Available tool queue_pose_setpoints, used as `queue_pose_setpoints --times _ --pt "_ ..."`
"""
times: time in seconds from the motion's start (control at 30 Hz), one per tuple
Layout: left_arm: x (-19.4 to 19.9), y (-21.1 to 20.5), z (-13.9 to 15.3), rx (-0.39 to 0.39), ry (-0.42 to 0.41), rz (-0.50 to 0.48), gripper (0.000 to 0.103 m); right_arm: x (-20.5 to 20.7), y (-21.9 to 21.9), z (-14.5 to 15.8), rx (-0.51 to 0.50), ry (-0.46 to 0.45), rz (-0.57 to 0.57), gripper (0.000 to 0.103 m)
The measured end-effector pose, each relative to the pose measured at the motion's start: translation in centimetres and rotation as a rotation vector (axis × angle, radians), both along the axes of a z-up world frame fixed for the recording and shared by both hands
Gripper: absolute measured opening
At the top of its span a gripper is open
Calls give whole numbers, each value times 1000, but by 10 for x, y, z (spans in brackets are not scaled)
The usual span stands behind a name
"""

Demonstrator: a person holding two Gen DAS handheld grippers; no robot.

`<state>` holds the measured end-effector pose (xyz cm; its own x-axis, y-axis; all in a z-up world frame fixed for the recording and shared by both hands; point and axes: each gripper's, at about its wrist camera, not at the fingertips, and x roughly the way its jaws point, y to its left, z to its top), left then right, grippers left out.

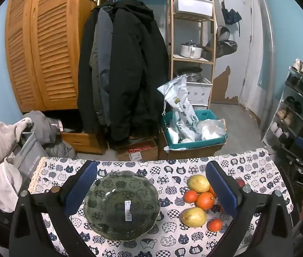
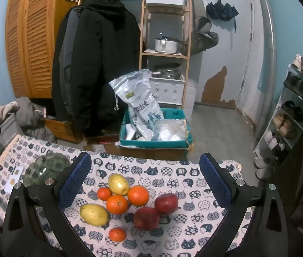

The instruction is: Organize fruits

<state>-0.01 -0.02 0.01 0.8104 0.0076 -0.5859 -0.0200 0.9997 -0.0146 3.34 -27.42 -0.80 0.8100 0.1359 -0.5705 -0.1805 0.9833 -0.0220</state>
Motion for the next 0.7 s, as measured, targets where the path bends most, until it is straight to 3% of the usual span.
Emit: queue_pose_setpoints --times 0.7 --pt "0 0 3 16 -4 -8 102 0 1 0 -3 2 2 99"
